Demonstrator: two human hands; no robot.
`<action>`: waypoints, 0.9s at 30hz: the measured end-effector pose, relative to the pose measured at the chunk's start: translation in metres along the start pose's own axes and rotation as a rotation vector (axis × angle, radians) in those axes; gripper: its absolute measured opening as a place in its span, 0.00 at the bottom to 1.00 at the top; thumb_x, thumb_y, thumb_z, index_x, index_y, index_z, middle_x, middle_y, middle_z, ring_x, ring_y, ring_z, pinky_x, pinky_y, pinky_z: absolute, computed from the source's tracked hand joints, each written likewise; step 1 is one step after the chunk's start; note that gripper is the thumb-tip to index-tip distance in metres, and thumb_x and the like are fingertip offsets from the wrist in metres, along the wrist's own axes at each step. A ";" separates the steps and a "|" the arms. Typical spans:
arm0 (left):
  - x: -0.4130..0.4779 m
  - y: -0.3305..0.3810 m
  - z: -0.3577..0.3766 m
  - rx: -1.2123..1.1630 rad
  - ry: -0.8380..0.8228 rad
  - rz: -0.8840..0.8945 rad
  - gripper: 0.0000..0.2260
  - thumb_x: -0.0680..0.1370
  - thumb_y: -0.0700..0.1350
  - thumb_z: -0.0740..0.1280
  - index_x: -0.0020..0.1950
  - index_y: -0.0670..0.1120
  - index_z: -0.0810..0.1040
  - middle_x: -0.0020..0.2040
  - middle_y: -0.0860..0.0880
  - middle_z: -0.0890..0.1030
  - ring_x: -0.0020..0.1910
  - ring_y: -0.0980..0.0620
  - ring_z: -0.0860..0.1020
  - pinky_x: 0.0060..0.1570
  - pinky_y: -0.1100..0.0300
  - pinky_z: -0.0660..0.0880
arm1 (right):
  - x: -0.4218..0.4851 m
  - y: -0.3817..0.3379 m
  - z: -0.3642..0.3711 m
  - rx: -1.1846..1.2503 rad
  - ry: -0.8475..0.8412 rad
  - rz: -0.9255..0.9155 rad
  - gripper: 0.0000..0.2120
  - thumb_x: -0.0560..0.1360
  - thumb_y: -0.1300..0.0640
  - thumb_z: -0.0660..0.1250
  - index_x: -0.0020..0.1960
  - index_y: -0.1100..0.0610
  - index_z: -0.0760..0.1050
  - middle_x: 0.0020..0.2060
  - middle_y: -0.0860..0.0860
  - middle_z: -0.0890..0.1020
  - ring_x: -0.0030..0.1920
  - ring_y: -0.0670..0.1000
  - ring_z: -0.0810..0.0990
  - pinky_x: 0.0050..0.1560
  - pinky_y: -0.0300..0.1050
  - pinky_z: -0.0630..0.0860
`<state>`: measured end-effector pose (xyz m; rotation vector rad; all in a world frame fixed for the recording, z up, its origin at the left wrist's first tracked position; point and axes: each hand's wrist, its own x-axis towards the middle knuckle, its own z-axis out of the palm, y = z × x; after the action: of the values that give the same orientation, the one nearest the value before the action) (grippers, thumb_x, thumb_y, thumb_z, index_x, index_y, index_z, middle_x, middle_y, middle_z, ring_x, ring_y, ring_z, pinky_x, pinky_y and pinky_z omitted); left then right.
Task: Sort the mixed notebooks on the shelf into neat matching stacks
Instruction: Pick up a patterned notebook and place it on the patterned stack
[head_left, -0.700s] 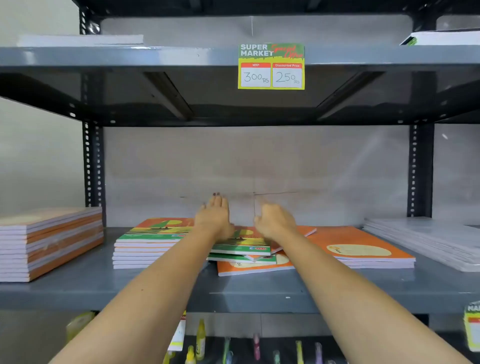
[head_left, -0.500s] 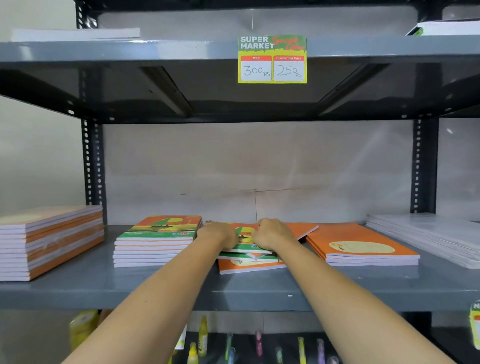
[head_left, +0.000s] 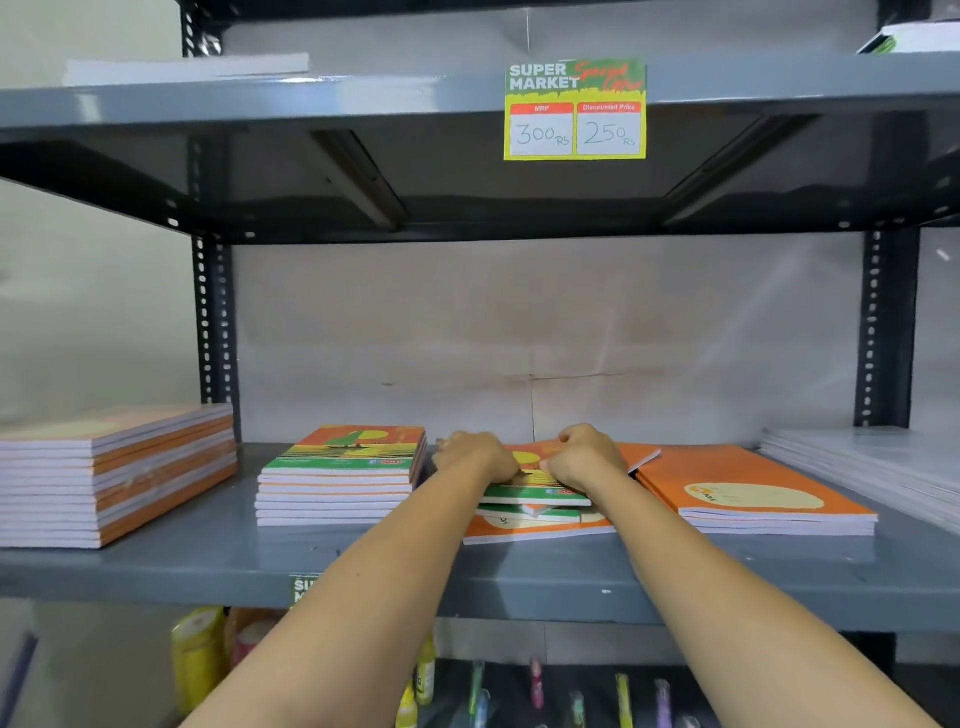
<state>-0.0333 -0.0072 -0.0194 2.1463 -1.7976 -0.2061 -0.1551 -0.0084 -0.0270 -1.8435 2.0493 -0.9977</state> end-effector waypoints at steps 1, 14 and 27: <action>0.006 -0.004 0.002 0.007 -0.034 -0.033 0.30 0.73 0.62 0.60 0.68 0.45 0.71 0.70 0.41 0.71 0.67 0.40 0.70 0.65 0.46 0.70 | 0.001 0.001 -0.001 -0.014 0.012 0.000 0.19 0.71 0.55 0.68 0.61 0.55 0.76 0.58 0.55 0.81 0.60 0.58 0.76 0.51 0.46 0.76; 0.001 0.003 0.000 -0.360 0.249 0.141 0.23 0.72 0.52 0.70 0.65 0.50 0.70 0.64 0.43 0.72 0.65 0.40 0.71 0.63 0.47 0.71 | 0.011 0.004 -0.010 0.594 0.002 0.169 0.26 0.67 0.72 0.71 0.63 0.60 0.75 0.50 0.55 0.81 0.49 0.57 0.80 0.48 0.44 0.77; -0.016 -0.086 -0.143 -0.476 0.674 0.339 0.33 0.70 0.52 0.74 0.70 0.38 0.70 0.67 0.39 0.72 0.66 0.42 0.71 0.66 0.56 0.66 | -0.014 -0.140 -0.033 0.621 0.264 -0.305 0.29 0.66 0.59 0.77 0.66 0.60 0.74 0.61 0.57 0.71 0.57 0.57 0.78 0.63 0.46 0.74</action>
<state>0.0888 0.0435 0.0833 1.3350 -1.4792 0.1483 -0.0595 0.0179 0.0778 -1.7583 1.3404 -1.7914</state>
